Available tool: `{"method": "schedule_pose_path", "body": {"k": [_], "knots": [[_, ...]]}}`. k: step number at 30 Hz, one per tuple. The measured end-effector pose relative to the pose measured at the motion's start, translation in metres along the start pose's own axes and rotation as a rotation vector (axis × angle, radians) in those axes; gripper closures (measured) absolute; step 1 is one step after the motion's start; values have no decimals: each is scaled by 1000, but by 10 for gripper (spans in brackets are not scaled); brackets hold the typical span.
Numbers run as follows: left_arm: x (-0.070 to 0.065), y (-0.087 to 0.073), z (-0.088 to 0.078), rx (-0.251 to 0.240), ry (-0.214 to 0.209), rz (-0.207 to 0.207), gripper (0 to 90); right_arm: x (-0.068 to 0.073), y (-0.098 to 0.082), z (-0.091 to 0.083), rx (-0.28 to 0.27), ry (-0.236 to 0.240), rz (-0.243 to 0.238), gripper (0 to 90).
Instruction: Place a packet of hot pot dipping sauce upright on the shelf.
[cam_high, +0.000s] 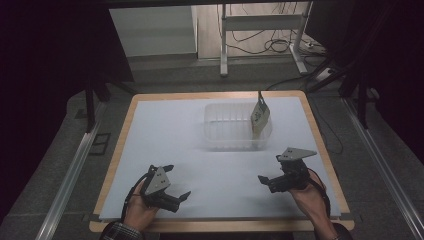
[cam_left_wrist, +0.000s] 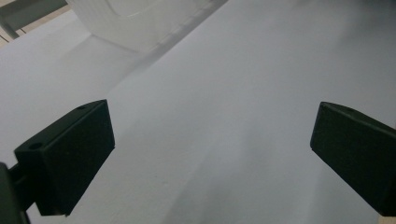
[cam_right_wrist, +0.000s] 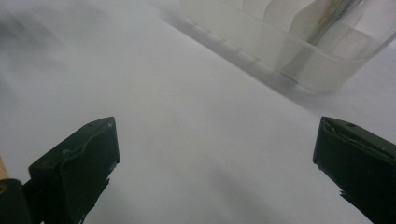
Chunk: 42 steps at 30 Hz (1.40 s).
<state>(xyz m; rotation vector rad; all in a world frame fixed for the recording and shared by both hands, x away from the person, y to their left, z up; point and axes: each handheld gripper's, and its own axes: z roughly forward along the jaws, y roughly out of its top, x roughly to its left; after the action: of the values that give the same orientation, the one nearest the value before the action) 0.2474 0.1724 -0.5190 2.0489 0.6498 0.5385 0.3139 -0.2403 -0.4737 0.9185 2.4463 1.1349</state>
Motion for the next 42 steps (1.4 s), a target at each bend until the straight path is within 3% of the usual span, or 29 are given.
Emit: {"method": "schedule_pose_path", "body": {"k": [23,42], "knots": [[-1,0,2,16,0,11,0,3,-15,-19,-12,-46,-10,4],[-1,0,2,16,1,12,0,3,-28,-41,-42,-83,21,4]]}}
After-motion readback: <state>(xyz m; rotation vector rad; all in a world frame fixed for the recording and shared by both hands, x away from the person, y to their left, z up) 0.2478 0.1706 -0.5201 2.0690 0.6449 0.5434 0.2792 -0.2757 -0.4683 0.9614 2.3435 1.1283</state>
